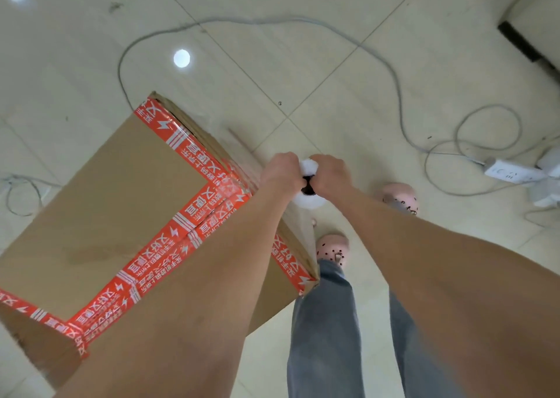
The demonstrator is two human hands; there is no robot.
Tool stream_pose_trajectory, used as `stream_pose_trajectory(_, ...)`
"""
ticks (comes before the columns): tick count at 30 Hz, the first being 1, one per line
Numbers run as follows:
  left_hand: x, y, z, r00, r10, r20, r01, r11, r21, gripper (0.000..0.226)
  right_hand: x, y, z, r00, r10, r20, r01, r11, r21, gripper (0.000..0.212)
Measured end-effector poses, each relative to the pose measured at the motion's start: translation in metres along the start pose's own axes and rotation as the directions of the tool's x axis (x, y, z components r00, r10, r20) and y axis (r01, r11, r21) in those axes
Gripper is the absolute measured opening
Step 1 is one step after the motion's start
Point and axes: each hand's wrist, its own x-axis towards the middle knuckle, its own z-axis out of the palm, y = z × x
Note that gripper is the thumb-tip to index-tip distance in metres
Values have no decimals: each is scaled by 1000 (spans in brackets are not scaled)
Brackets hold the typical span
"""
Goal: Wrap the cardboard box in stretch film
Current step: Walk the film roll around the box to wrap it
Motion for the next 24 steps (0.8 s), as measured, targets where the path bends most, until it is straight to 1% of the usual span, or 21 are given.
stream_pose_trajectory(3, 4, -5, -3, 999, -30, -33, 28, 998, -62, 15, 3, -11, -6, 999, 28, -22, -29, 999, -42, 23)
stream_pose_trajectory(5, 4, -7, -1, 995, -81, -60, 74, 990, -117, 16, 7, -17, -8, 1000, -8, -20, 5, 992, -124, 19)
stream_pose_trajectory(7, 5, -10, 0, 985, -153, -79, 134, 971, -198, 17, 10, -24, -12, 1000, -12, 3, 13, 995, -103, 14)
stream_pose_trajectory(8, 5, -12, -1, 977, -194, -86, 169, 957, -237, 21, 12, -27, -13, 999, -35, 13, 37, 994, -107, 15)
stream_pose_trajectory(10, 6, -16, -5, 957, -267, -113, 226, 931, -286, 27, 16, -34, -15, 986, -165, 27, 167, 965, -201, 20)
stream_pose_trajectory(11, 6, -19, -7, 947, -292, -131, 244, 924, -293, 28, 18, -36, -14, 976, -218, 18, 217, 954, -208, 30)
stream_pose_trajectory(12, 7, -20, -9, 939, -312, -146, 260, 919, -296, 30, 19, -37, -13, 971, -240, 4, 237, 952, -194, 42)
stream_pose_trajectory(13, 6, -21, -10, 932, -325, -160, 270, 918, -291, 32, 19, -37, -12, 976, -217, -18, 211, 964, -161, 54)
stream_pose_trajectory(14, 6, -21, -10, 930, -327, -168, 274, 921, -277, 33, 20, -35, -11, 989, -143, -23, 140, 985, -104, 65)
stream_pose_trajectory(15, 5, -20, -10, 931, -323, -170, 276, 927, -253, 34, 21, -33, -11, 1000, -25, 12, 25, 1000, -5, 72)
stream_pose_trajectory(16, 5, -20, -9, 933, -320, -163, 280, 933, -227, 35, 22, -31, -10, 993, 85, 82, -94, 989, 115, 73)
stream_pose_trajectory(17, 5, -19, -9, 935, -319, -156, 286, 936, -205, 34, 23, -30, -9, 978, 138, 158, -169, 964, 205, 66)
stream_pose_trajectory(18, 6, -17, -12, 936, -319, -150, 290, 938, -189, 31, 25, -31, -7, 971, 137, 196, -182, 956, 231, 55)
stream_pose_trajectory(19, 8, -15, -14, 938, -312, -150, 286, 942, -174, 27, 26, -33, -5, 977, 107, 183, -144, 968, 204, 45)
stream_pose_trajectory(21, 15, -14, -21, 951, -260, -165, 237, 960, -148, 21, 29, -39, -2, 996, 15, 84, -24, 994, 106, 30)
stream_pose_trajectory(23, 20, -12, -27, 959, -230, -169, 206, 967, -148, 20, 33, -46, -5, 997, -76, 12, 76, 997, -3, 22)
stream_pose_trajectory(24, 22, -12, -30, 958, -229, -175, 202, 966, -160, 18, 35, -49, -8, 993, -118, -11, 117, 992, -55, 23)
